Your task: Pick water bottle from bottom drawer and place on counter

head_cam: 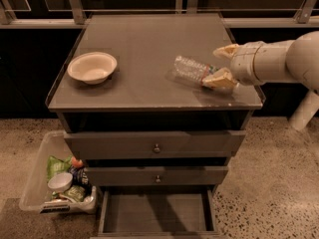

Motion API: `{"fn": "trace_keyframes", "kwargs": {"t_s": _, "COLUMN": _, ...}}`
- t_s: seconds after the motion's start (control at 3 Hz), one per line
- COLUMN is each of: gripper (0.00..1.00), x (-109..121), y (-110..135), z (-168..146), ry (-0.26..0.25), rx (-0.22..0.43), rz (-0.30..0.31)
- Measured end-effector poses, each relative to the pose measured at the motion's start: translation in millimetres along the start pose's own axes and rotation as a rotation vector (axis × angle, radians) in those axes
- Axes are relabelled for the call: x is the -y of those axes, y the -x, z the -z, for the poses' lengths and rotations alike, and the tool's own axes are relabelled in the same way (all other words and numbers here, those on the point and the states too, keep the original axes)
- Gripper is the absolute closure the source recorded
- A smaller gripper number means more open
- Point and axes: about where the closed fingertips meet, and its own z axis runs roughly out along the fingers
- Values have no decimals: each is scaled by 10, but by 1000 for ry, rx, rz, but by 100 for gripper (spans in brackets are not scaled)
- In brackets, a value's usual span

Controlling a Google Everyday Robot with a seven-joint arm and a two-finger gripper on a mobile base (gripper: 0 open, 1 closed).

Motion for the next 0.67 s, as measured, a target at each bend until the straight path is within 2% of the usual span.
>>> {"fn": "trace_keyframes", "kwargs": {"t_s": 0.33, "gripper": 0, "x": 0, "y": 0, "z": 0, "ry": 0, "rx": 0, "rz": 0}}
{"fn": "trace_keyframes", "kwargs": {"t_s": 0.67, "gripper": 0, "x": 0, "y": 0, "z": 0, "ry": 0, "rx": 0, "rz": 0}}
